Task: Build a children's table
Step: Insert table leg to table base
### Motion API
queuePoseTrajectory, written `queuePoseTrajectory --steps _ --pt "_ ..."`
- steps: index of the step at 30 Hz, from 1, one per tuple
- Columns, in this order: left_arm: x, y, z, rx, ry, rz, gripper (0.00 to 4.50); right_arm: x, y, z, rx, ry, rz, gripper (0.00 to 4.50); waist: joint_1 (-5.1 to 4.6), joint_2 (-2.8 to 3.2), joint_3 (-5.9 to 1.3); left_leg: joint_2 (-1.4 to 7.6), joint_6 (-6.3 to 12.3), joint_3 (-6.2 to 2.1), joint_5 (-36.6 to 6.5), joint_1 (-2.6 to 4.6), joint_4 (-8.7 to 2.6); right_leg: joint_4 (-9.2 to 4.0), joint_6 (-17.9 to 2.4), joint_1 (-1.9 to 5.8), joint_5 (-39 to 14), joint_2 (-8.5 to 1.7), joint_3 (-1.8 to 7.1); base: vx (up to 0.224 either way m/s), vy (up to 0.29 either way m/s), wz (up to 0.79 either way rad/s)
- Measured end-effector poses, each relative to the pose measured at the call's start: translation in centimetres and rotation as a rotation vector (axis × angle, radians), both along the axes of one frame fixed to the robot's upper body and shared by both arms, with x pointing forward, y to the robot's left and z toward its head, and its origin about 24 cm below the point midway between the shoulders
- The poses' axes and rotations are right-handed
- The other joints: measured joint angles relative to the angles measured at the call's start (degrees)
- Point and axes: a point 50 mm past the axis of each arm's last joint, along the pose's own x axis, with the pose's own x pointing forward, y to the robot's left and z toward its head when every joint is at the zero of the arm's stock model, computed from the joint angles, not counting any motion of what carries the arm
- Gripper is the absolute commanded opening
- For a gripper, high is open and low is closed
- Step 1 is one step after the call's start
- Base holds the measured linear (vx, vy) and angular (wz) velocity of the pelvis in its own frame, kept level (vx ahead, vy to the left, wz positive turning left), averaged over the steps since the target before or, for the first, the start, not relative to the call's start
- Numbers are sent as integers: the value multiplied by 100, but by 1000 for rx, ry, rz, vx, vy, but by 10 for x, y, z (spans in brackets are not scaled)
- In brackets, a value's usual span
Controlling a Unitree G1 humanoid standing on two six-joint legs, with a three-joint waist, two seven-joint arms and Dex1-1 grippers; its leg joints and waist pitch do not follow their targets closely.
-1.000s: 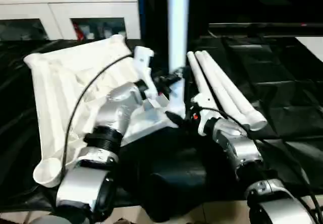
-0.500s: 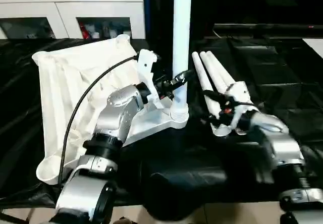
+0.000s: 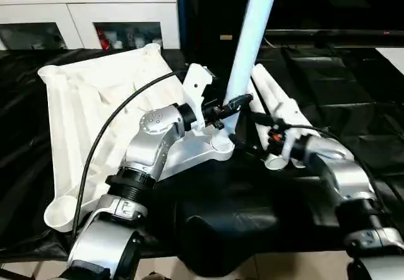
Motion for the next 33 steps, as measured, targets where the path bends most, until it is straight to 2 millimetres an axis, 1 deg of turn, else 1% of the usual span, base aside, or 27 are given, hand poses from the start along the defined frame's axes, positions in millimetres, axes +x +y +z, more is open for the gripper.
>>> queuePoseTrajectory --steps 5,8,9,13,14,15,16,18,21,24,25,26,28,30,31,33 --pt "0 -1 0 7 -2 -6 187 4 9 -6 -30 18 0 450 0 2 -1 -1 0 0 0 0 0 0 -1 0 0 0 1 0 0 0" --pt "0 -1 0 9 0 -5 187 8 13 -5 -35 8 -4 450 0 2 -1 0 0 0 0 1 1 2 -1 2 0 0 0 0 0 0" --pt "1 0 0 9 1 -2 187 9 14 -5 -33 11 -5 423 -4 2 -1 0 0 0 0 2 1 3 -1 2 0 0 1 0 0 0" --pt "1 0 0 10 5 1 187 13 20 -3 -27 3 -4 411 -7 1 -1 0 -1 0 0 6 2 4 -1 5 1 0 1 0 0 0" --pt "1 0 0 10 6 2 187 14 21 -3 -24 2 -4 390 -7 1 -1 0 0 0 0 7 2 4 -1 6 1 0 1 0 0 0" --pt "1 1 0 10 7 4 187 14 21 -3 -23 3 -3 390 -8 1 -1 0 -1 0 0 8 2 4 -1 7 0 0 2 0 0 0" --pt "2 1 0 11 7 6 187 15 22 -3 -22 6 -3 374 -11 1 -1 0 -1 0 0 8 3 5 -1 7 1 0 2 0 0 0" --pt "3 1 0 13 10 12 187 16 25 -3 -17 7 4 372 -15 1 -1 0 -1 0 0 11 4 6 -2 8 1 0 2 0 0 0" --pt "3 1 0 14 13 14 187 15 27 -4 -12 8 11 336 -14 1 -1 0 -1 0 0 15 4 7 -2 12 1 0 2 0 0 0" --pt "3 2 0 15 16 16 187 15 27 -7 -11 23 16 316 -19 1 -1 0 -1 0 0 19 4 7 -2 16 1 0 3 0 0 0" --pt "3 2 0 15 16 16 187 15 27 -8 -10 27 16 316 -18 1 -1 0 -1 0 0 19 4 7 -2 16 1 0 3 0 0 0" --pt "3 2 0 15 17 16 187 15 27 -9 -9 33 18 293 -19 1 -1 0 -1 0 0 19 4 7 -2 16 1 0 2 0 0 0" --pt "4 2 0 15 19 17 187 15 28 -10 -8 39 23 288 -19 0 -1 0 -1 0 0 20 4 8 -2 16 1 0 2 0 0 0" --pt "4 2 0 16 21 18 187 15 29 -10 -6 40 25 260 -16 1 -1 0 -1 0 0 19 4 8 -2 16 1 0 2 0 0 0" --pt "5 2 1 16 21 18 187 15 29 -10 -6 39 25 260 -16 0 -1 0 -1 0 0 19 4 8 -2 16 1 0 2 0 0 0" --pt "5 2 1 15 22 22 187 15 30 -10 -6 40 34 241 -17 0 -1 0 -1 0 0 20 4 8 -3 17 2 0 3 0 0 0"
